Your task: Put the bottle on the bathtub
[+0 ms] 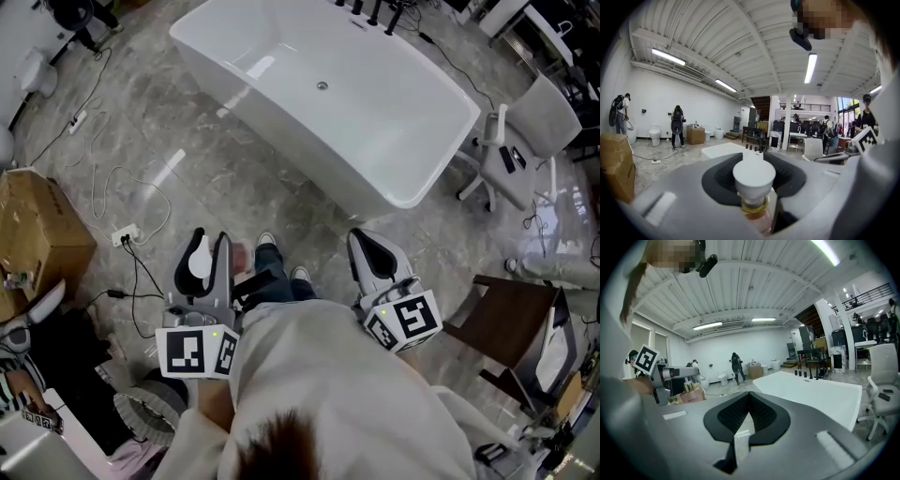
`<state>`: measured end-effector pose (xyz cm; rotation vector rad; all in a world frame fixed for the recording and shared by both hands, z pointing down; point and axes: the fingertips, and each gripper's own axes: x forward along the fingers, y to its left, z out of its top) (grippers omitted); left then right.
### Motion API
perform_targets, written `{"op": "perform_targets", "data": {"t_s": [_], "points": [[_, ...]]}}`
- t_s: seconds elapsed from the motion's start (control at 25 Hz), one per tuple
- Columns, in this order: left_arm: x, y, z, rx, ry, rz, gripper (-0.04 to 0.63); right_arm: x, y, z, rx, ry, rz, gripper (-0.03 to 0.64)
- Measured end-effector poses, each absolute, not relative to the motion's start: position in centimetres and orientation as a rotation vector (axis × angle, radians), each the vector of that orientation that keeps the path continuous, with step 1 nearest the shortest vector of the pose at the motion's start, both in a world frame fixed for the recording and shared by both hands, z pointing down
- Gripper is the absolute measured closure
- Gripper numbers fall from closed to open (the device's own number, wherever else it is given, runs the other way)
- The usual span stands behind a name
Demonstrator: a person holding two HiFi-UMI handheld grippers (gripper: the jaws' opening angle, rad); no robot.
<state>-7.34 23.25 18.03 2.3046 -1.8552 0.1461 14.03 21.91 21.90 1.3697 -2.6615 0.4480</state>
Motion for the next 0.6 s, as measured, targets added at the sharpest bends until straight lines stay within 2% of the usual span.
{"op": "perform_targets", "data": {"t_s": [0.6], "points": [[-12.6, 13.9, 18.9, 2.379, -1.705, 0.177, 0.411, 7.4, 13.5, 22.1, 1.438, -2.588, 0.468, 0.618]]}}
